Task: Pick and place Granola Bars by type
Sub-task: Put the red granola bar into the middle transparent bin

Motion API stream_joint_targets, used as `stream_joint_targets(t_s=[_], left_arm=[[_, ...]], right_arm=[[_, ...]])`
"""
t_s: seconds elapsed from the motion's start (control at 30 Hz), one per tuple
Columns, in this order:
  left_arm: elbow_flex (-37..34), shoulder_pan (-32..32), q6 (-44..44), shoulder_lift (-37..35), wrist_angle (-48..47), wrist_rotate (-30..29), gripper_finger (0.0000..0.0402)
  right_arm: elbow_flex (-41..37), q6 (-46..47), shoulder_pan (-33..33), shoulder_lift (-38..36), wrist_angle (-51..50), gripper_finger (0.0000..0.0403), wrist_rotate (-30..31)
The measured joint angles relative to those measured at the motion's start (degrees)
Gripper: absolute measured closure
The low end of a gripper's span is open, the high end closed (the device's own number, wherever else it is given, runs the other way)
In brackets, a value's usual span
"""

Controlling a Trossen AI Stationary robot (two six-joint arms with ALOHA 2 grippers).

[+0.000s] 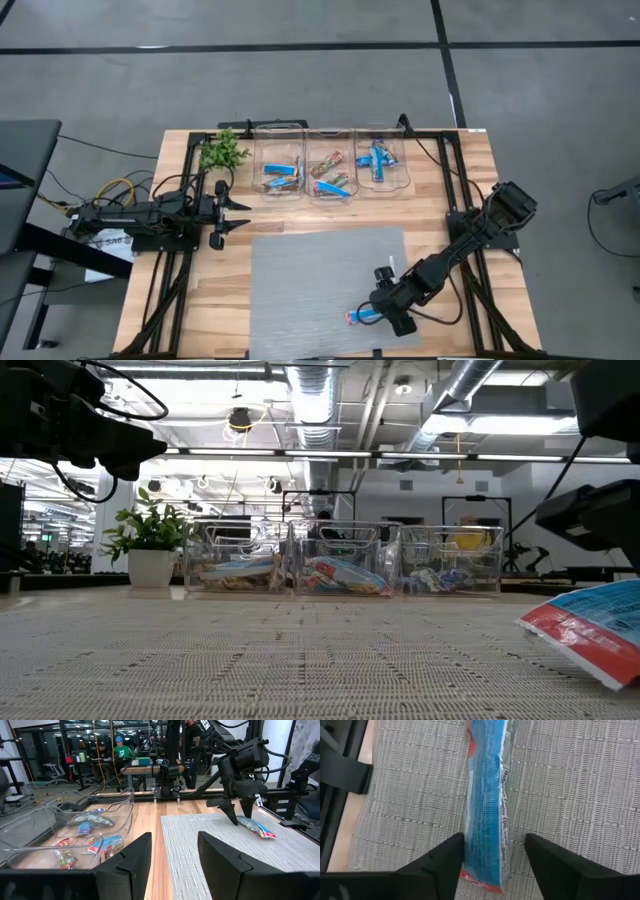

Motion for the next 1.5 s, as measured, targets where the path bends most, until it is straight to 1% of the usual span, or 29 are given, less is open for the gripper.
stream_joint_targets(t_s=[0.13, 0.37, 0.47, 0.7, 0.93, 1.13, 1.33, 1.5], left_arm=[[0.01, 0.0, 0.01, 0.0, 0.0, 0.01, 0.0247], [0.02, -0.02, 0.0, 0.0, -0.02, 0.02, 0.0247], [0.0, 0.0, 0.01, 0.0, 0.0, 0.0, 0.0247], [0.0, 0.0, 0.01, 0.0, 0.0, 0.0, 0.0247], [0.01, 0.0, 0.01, 0.0, -0.01, 0.0, 0.0247], [0.02, -0.02, 0.0, 0.0, 0.0, 0.0, 0.0247], [0.02, -0.02, 0.02, 0.0, -0.01, 0.02, 0.0247], [0.02, 0.0, 0.0, 0.0, -0.02, 0.02, 0.0247]], right_arm=[[-0.02, -0.02, -0.03, -0.05, -0.13, 0.0224, 0.25], [-0.06, 0.45, -0.85, -0.51, -0.42, 0.0311, -0.1], [0.59, 0.59, -0.81, -0.47, -0.46, 0.0331, -0.3], [2.73, 0.57, -1.58, -0.49, 1.37, 0.0335, -0.42], [3.27, -0.78, -4.58, -3.84, 10.02, 0.0335, -0.17], [3.31, -3.87, -10.14, -8.25, 18.75, 0.0335, 0.06], [3.29, -4.11, -17.08, -12.21, 28.98, 0.0335, 0.05], [3.29, -4.11, -21.44, -15.6, 33.55, 0.0335, 0.02]])
